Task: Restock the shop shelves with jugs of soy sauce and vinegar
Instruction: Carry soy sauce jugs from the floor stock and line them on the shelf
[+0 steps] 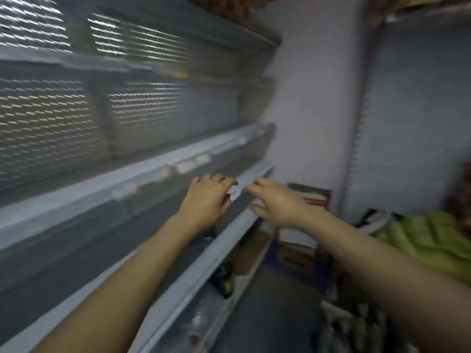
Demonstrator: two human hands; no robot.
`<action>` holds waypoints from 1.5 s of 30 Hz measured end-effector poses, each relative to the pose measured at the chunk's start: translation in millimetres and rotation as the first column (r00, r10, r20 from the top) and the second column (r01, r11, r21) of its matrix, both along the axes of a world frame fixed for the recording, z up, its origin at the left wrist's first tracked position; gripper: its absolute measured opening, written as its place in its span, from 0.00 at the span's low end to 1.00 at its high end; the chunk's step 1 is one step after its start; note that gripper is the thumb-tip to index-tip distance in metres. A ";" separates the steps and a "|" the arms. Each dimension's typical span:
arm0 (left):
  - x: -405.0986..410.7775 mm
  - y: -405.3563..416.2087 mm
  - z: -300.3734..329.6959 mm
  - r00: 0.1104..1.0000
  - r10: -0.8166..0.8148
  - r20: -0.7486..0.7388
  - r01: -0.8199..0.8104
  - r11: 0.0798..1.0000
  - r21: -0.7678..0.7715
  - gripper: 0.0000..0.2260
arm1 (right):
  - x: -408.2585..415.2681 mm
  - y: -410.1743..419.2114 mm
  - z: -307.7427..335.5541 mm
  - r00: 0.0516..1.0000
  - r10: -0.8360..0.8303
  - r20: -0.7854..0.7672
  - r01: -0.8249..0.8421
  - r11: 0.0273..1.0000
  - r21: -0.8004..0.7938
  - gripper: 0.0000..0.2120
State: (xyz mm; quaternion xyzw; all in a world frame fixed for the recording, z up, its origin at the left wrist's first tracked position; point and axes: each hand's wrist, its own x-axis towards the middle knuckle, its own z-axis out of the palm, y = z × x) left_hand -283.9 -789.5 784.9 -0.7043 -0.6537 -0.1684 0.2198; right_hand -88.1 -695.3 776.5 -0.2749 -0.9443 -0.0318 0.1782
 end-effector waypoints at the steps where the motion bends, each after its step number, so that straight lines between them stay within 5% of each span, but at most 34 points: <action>1: 26.2 26.1 -5.2 0.999 -0.025 -0.038 0.024 0.999 -0.031 0.19 | 31.1 12.2 -4.9 0.997 -0.066 0.034 0.065 0.998 0.014 0.20; 7: 161.1 155.2 -40.7 0.964 -0.207 -0.166 0.177 0.968 -0.178 0.17 | 175.9 77.8 -43.3 0.925 -0.356 0.136 0.351 0.935 0.056 0.18; 13: 257.3 278.8 -96.7 0.886 -0.441 -0.143 0.398 0.882 -0.253 0.15 | 272.2 157.3 -101.5 0.789 -0.568 0.232 0.570 0.819 0.068 0.17; 25: 359.0 543.3 -298.4 0.699 -0.713 -0.049 0.551 0.581 -0.600 0.15 | 369.4 335.7 -277.1 0.600 -0.681 0.420 0.796 0.560 -0.231 0.18; 31: 387.2 597.7 -445.1 0.678 -0.730 0.088 0.509 0.380 -0.772 0.10 | 386.7 379.3 -422.8 0.608 -0.691 0.392 0.783 0.436 -0.444 0.13; 33: 397.0 605.8 -508.5 0.686 -0.721 0.096 0.468 0.336 -0.817 0.15 | 388.6 387.0 -487.1 0.616 -0.690 0.379 0.758 0.388 -0.524 0.12; 39: 415.8 629.0 -682.7 0.595 -0.798 -0.091 0.287 0.317 -0.904 0.30 | 398.5 409.1 -672.3 0.553 -0.669 0.497 0.791 0.234 -0.566 0.21; 45: 448.4 678.1 -838.5 0.679 -0.734 -0.015 0.285 0.282 -0.916 0.39 | 418.3 438.5 -824.3 0.491 -0.716 0.496 0.799 0.143 -0.584 0.16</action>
